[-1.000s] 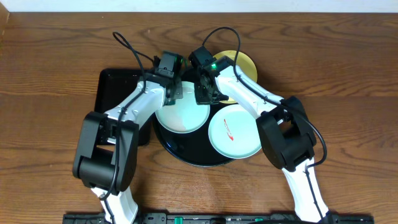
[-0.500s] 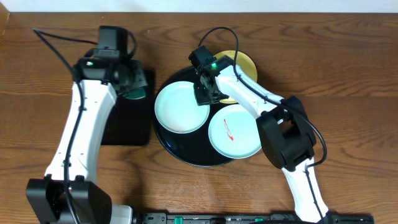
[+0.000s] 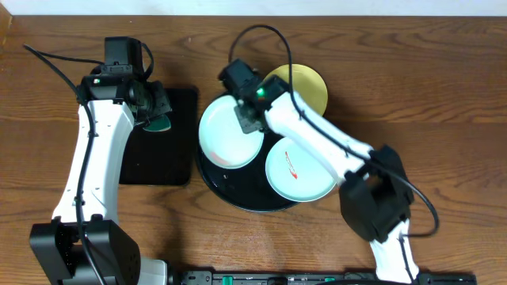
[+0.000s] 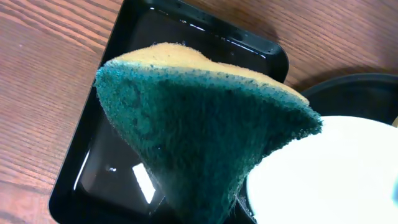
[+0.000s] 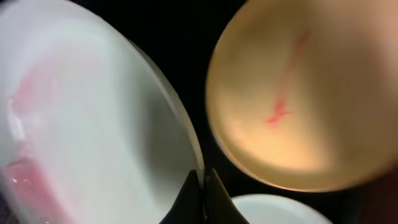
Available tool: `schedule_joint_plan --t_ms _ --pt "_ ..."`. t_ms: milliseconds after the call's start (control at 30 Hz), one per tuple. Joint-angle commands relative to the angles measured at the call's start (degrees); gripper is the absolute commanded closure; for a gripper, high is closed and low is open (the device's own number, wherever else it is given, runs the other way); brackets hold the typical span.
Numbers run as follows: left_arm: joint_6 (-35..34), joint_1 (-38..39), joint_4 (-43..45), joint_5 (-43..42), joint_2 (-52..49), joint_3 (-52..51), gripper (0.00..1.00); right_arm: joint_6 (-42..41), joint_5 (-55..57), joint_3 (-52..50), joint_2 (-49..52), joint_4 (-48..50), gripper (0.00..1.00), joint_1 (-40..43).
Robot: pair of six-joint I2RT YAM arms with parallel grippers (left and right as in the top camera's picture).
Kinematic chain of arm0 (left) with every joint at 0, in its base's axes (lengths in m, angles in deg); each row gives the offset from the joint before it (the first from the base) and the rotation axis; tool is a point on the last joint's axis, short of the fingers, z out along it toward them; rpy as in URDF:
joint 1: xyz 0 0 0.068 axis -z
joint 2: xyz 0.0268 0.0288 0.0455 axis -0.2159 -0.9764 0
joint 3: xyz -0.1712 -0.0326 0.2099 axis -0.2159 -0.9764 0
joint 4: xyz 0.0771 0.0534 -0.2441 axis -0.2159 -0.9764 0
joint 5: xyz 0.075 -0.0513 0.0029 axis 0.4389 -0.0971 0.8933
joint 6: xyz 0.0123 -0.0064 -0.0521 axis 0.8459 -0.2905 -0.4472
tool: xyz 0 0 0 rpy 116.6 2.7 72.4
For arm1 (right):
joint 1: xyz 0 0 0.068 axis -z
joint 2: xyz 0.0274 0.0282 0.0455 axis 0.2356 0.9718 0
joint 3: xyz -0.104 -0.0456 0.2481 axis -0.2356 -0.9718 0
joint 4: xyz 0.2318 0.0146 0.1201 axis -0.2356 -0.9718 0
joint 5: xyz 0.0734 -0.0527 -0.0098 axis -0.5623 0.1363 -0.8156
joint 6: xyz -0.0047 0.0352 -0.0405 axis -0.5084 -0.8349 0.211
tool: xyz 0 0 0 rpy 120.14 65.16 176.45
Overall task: Clean dirty plates on tray and stack at the side
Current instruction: 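Lift the sponge away from the plate with the left gripper, then carry the cleaned green plate with the right gripper to the table's right side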
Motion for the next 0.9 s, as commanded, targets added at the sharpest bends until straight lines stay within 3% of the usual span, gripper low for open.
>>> schedule_joint_plan --t_ms 0,167,400,700,867 --pt "1.2 -0.2 0.6 -0.4 0.0 -0.4 0.92 1.0 19.5 1.2 -2.9 -0.1 0.99 -2.6" --pt "1.2 -0.2 1.0 -0.4 0.0 -0.4 0.92 1.0 36.8 1.2 -3.6 -0.2 0.99 -6.4" --pt "1.1 -0.2 1.0 -0.4 0.0 -0.4 0.92 1.0 46.7 1.2 -3.6 -0.3 0.99 -8.8" --pt "1.1 -0.2 1.0 -0.4 0.0 -0.4 0.92 0.9 52.4 1.2 -3.6 -0.3 0.99 -9.0" --pt "1.1 -0.2 1.0 -0.4 0.0 -0.4 0.93 0.9 49.1 1.2 -3.6 -0.3 0.99 -8.8"
